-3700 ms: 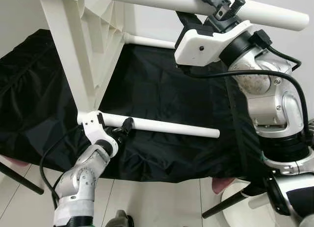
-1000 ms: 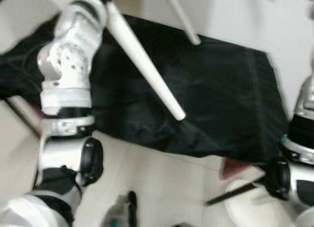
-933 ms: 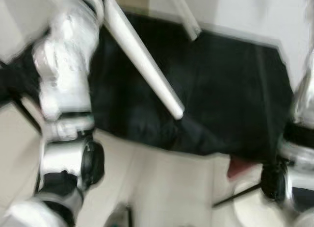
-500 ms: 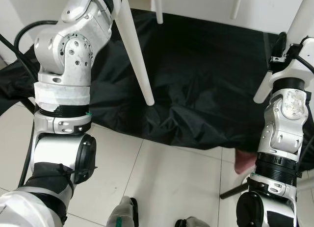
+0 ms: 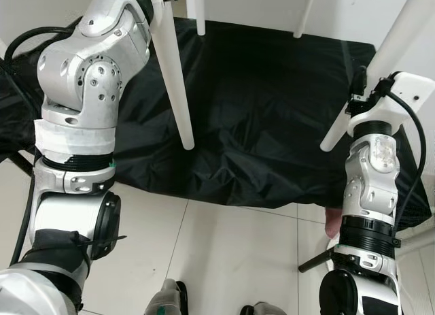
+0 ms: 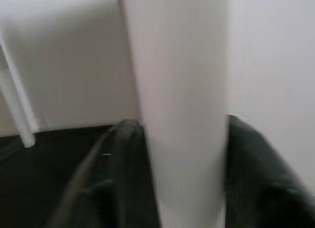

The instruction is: Building children table

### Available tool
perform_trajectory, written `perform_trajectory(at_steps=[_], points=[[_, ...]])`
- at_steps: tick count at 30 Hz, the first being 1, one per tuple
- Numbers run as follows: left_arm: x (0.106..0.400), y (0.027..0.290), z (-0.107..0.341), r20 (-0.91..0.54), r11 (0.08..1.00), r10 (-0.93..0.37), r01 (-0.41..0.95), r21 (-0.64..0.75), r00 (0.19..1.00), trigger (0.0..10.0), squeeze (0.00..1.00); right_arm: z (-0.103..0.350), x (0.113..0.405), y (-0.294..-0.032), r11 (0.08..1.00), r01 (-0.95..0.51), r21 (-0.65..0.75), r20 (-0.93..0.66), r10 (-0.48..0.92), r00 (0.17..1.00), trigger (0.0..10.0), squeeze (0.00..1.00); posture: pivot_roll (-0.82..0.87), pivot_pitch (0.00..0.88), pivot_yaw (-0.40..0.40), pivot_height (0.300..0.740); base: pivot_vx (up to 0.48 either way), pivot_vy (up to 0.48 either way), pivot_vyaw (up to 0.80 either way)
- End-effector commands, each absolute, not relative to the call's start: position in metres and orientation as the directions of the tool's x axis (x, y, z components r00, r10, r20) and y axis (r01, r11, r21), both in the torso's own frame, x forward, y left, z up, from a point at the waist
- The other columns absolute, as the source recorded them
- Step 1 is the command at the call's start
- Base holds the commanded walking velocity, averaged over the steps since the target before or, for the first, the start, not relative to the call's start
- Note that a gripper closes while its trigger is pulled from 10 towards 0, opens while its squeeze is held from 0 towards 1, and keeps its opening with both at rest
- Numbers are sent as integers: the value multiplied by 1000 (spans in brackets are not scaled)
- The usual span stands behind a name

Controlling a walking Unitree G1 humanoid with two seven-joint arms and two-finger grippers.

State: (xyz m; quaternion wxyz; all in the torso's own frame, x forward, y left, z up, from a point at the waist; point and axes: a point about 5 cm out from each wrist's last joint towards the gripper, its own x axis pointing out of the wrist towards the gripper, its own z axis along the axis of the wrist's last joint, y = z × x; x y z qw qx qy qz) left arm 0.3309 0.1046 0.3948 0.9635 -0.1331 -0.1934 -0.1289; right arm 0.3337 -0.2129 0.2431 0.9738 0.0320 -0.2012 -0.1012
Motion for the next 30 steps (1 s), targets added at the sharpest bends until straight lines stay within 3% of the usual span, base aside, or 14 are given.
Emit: perform_trajectory(at_steps=[1,23,24,25,27,30], points=[[330,87,379,392,813,-482,567,-133,783,10000,1000,215,342,-185,993,59,107,264,-85,961,10000,1000,174,144,-23,740,0,0,0],[325,98,360,328,823,-505,560,-96,799,10000,1000,213,337,-177,994,9,109,294,-41,955,10000,1000,175,125,-29,740,0,0,0],[325,99,357,315,825,-510,559,-83,800,10000,667,211,336,-170,994,-36,106,285,4,959,10000,831,174,121,-30,740,0,0,0],[324,101,354,299,828,-515,557,-69,803,10000,0,209,333,-156,986,-134,101,285,100,953,10000,0,176,116,-30,740,0,0,0],[322,106,347,276,831,-522,554,-50,807,10000,0,207,328,-141,967,-235,95,285,200,937,10000,0,175,112,-31,740,0,0,0],[321,107,345,269,833,-521,551,-44,810,10000,0,207,327,-139,964,-249,91,284,214,935,10000,0,175,112,-31,740,0,0,0]])
